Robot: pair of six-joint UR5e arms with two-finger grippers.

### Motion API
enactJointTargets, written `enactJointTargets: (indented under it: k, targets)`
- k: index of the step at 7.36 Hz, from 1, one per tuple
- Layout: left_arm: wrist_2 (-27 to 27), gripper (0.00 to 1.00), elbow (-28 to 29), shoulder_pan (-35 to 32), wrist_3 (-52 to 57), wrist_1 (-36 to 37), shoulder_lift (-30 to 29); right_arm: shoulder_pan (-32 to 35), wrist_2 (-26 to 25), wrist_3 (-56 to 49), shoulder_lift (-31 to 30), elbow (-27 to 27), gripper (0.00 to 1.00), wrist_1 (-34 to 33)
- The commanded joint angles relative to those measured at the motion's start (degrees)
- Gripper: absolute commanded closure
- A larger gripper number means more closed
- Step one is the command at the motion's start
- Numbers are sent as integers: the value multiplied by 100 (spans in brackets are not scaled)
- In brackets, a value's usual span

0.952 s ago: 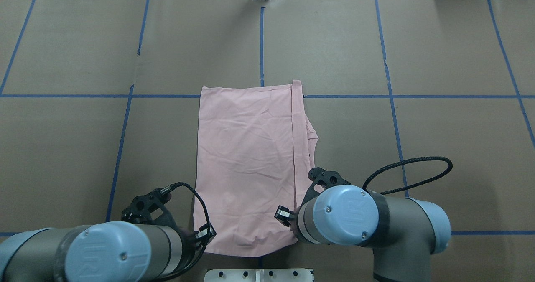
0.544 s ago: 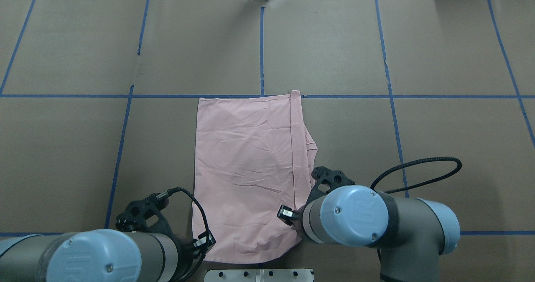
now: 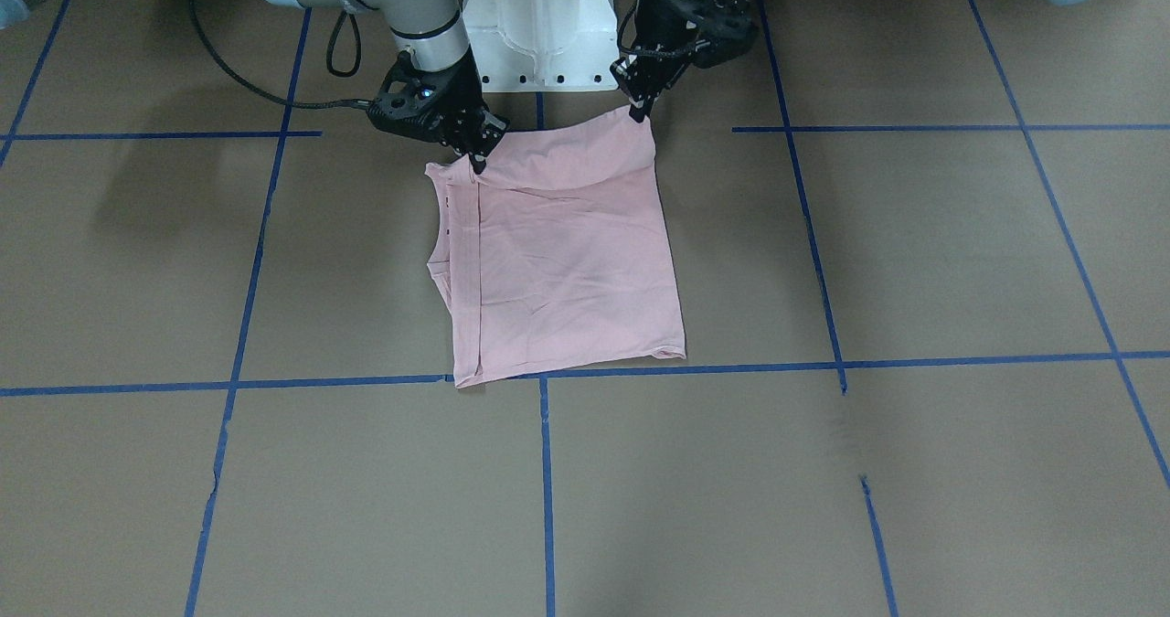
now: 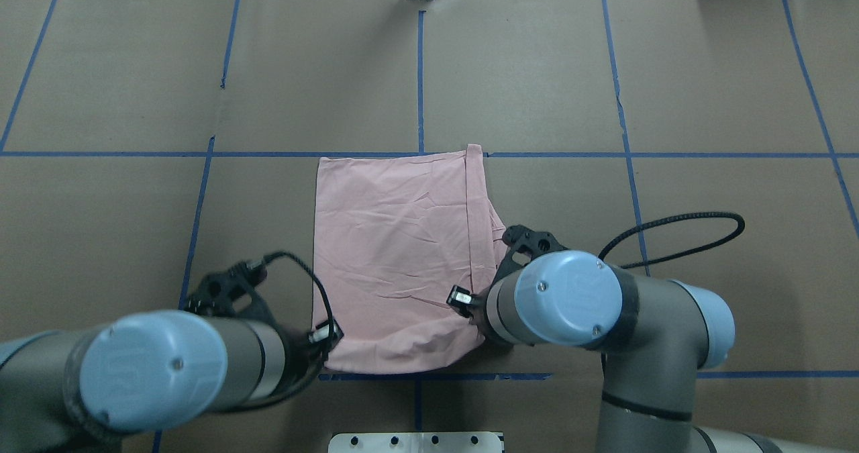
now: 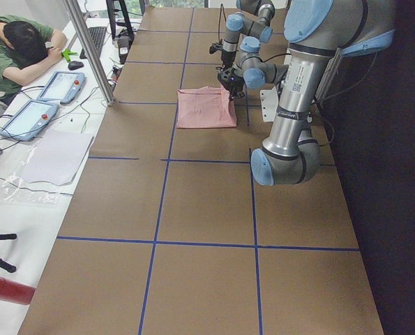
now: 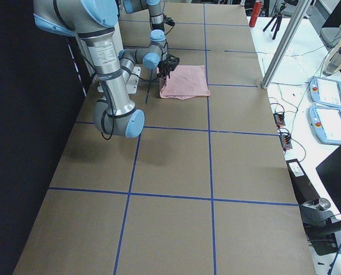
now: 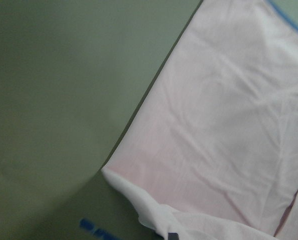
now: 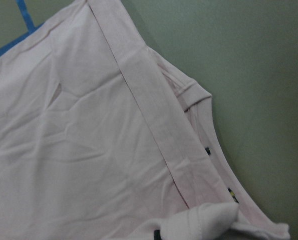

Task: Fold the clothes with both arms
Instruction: 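Lift both near corners and fold them over toward the far edge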

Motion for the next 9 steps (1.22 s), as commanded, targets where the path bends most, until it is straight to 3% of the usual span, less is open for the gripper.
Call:
enactJointTargets:
  k: [1, 2, 3, 4, 5, 6, 7, 9]
  targets:
    - [-3, 100, 687, -232, 34, -828, -37, 210, -3, -204, 116, -702, 100, 796]
    - [-12, 100, 707, -346, 7, -857, -46, 316, -3, -213, 124, -783, 100, 896]
    - [-30, 91, 768, -608, 24, -892, -63, 560, -3, -248, 238, -923, 100, 880]
    - [-352, 76, 1325, -1133, 146, -1249, -246, 867, -3, -266, 674, -1603, 100, 949]
    - [-651, 45, 2384, -1625, 557, -1861, -666, 1262, 40, -257, 1305, -2628, 78, 1220]
    - [-654, 0, 3256, -1839, 909, -2477, -922, 1518, 32, -370, 1842, -3630, 1, 1814]
    - [-680, 0, 3456, -2146, 1112, -2700, -977, 1738, 58, -554, 2047, -4084, 0, 1977]
    - [-1029, 0, 3441, -2236, 1299, -2729, -978, 1976, 224, -732, 2137, -4326, 0, 1978]
